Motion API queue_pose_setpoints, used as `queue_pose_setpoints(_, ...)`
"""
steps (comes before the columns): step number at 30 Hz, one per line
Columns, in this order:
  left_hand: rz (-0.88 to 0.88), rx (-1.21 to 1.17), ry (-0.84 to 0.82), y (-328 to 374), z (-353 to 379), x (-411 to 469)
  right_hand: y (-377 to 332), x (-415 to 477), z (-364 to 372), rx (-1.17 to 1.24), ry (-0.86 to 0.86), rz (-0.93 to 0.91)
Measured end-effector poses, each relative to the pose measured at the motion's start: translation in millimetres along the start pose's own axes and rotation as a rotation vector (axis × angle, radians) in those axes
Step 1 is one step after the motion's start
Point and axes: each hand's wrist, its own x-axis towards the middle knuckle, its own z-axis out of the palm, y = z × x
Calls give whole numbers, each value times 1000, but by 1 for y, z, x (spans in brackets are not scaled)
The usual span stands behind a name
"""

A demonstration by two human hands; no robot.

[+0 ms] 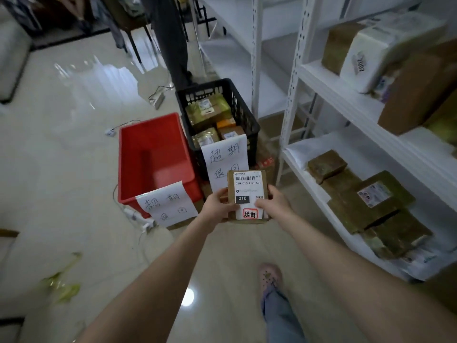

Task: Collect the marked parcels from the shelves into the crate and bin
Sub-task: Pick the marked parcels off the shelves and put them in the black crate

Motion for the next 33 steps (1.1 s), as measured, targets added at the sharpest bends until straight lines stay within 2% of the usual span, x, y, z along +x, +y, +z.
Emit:
queue_pose_setpoints(9,4,-63,79,96,-46,154,-101,169,8,-17,-58,-69)
queue_pose_setpoints(14,42,-108,99,141,-64,234,-150,254,12,-99,-26,-90)
queue_pose_setpoints(19,-18,-183,69,166,-85,318,-185,340,31,-263,9,-112)
queue_pose_setpoints(26,-130,-182,-91,165,-91,436,-182,450,60,-321,-22,91)
queue_pose_setpoints(29,-223,-200,-132,156,-91,479,-169,491,70,-459,-28,183)
queue_pose_setpoints(33,-307,-219,-168,136,-83,521,-156,519,79,-517,-10,277)
